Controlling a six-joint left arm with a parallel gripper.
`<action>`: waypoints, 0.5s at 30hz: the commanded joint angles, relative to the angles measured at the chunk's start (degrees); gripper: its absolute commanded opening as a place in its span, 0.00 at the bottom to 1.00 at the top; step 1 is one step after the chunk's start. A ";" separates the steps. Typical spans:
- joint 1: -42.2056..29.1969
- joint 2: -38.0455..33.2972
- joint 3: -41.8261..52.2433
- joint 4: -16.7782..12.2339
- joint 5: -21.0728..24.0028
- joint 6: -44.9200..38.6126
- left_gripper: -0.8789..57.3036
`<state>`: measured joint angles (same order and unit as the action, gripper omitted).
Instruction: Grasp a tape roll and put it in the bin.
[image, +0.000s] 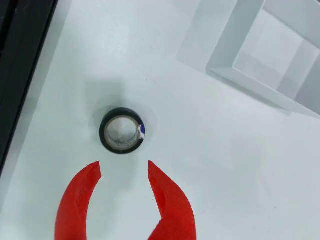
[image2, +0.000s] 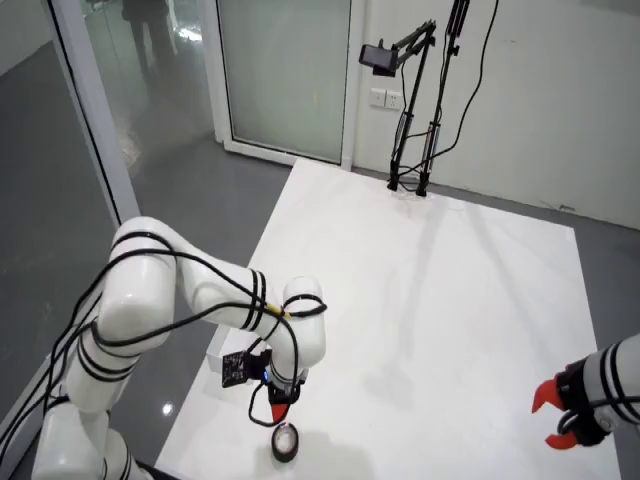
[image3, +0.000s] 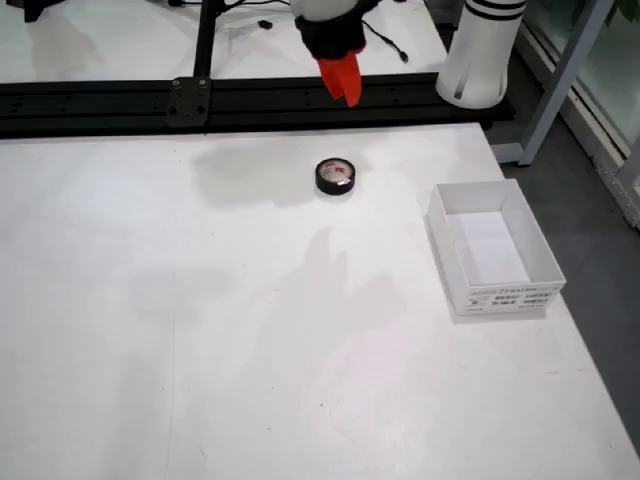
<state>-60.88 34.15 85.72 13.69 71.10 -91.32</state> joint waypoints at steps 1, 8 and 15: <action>0.33 6.46 0.06 1.60 -4.04 -2.37 0.38; 0.33 9.80 0.06 1.43 -7.82 -3.25 0.39; 0.77 11.99 0.06 1.52 -9.84 -3.69 0.39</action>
<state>-60.64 40.25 85.78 14.80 66.56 -93.35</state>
